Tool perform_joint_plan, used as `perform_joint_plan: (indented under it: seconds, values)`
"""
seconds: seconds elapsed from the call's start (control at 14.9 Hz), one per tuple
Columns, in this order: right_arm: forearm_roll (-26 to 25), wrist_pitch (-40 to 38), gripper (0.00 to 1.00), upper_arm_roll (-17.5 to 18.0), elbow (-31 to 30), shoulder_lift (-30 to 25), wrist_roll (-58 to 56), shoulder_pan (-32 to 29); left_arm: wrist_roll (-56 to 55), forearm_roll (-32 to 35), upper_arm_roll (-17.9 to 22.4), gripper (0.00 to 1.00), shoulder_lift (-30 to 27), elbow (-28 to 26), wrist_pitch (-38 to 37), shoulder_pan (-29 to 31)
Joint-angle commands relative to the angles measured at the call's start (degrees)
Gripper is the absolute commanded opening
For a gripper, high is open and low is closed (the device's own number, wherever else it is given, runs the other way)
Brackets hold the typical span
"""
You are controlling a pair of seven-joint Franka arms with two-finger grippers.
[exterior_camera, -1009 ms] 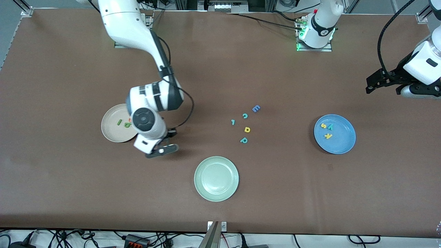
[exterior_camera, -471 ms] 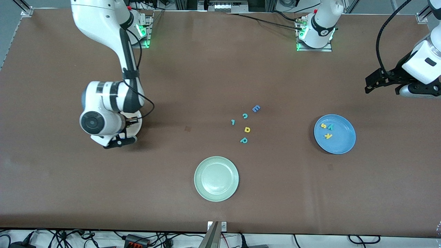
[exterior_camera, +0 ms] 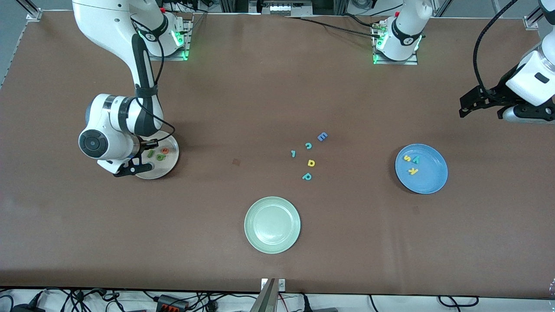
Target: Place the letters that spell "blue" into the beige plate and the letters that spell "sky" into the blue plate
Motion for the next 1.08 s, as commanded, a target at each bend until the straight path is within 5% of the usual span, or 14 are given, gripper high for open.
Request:
perform_joint_plan:
  seconds: [0.0,0.2,0.61,1.01]
  values:
    - [1.0,0.4,1.0,0.2,-0.2,-1.4,-0.1,0.4,0.4,0.6,0.4,1.0,-0.3,0.7,-1.0,-0.4]
    - [1.0,-3.7,1.0,-1.1,4.6,-3.7,2.2,-0.2,0.3,0.6,0.3,1.0,-0.3,0.7,-1.0,-0.4]
    - [0.9,-22.9,1.0,-6.3,26.0,-3.7,10.7,-0.9,0.3,0.6,0.3,1.0,-0.3,0.7,-1.0,-0.4]
    - [2.1,-24.4,1.0,-7.8,32.1,-3.6,11.2,-1.1,0.3,0.6,0.3,1.0,-0.3,0.7,-1.0,-0.4]
